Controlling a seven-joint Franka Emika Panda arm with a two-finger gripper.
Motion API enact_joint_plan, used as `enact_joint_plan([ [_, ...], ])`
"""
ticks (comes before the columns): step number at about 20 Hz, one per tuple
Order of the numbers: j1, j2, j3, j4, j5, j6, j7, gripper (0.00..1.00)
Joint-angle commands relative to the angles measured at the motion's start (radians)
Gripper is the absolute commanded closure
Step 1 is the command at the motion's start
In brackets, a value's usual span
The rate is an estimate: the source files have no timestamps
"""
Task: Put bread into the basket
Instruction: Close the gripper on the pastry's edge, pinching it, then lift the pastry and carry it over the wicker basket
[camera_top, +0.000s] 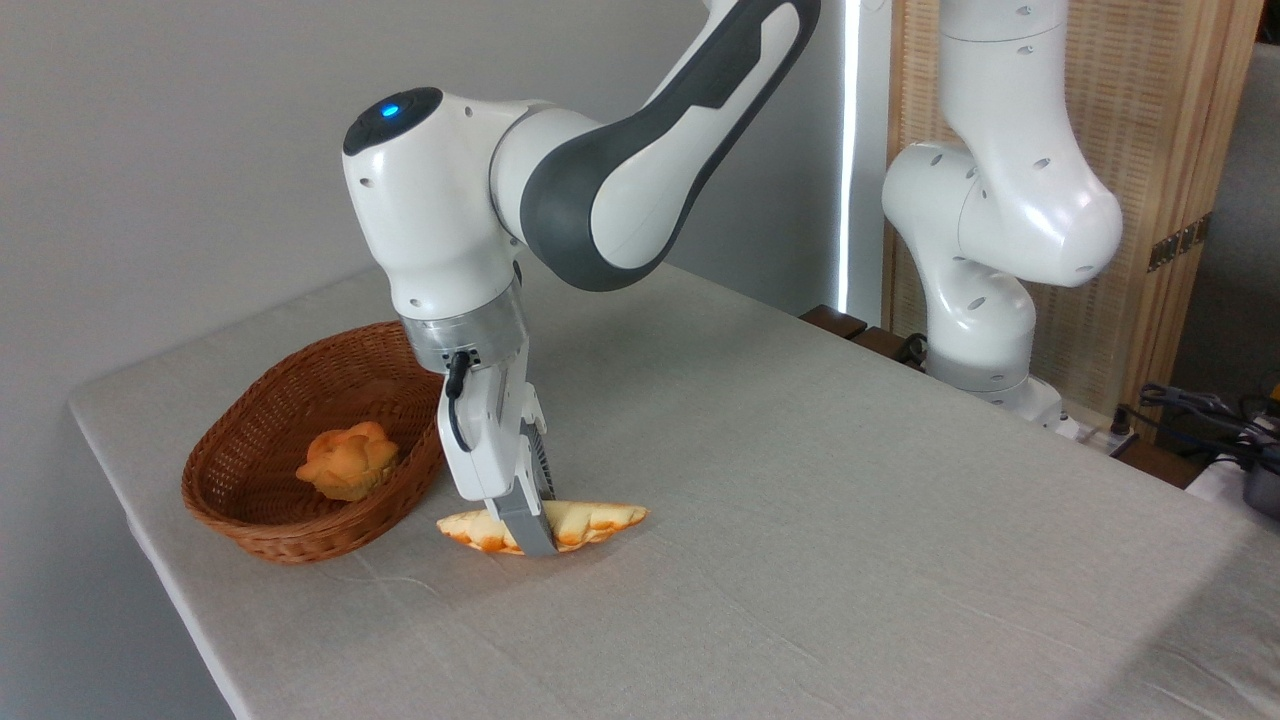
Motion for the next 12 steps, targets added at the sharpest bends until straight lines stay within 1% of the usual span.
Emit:
enact_joint_plan([
  [1, 0.002, -0.029, 0.008, 0.004, -0.037, -0.028, 0.012, 0.68],
  [4, 0.002, -0.039, 0.008, 0.007, -0.045, -0.028, 0.011, 0.68],
  [5, 0.002, -0.043, 0.009, 0.012, -0.057, -0.028, 0.008, 0.68],
  [7, 0.002, -0.055, 0.008, 0.041, -0.117, -0.029, -0.02, 0.68],
  [8, 0.002, -0.059, 0.005, 0.061, -0.149, -0.029, -0.069, 0.67],
  [11, 0.0, -0.059, -0.023, 0.136, -0.198, -0.057, -0.228, 0.67],
  [12, 0.0, -0.059, -0.027, 0.153, -0.238, -0.058, -0.286, 0.67],
])
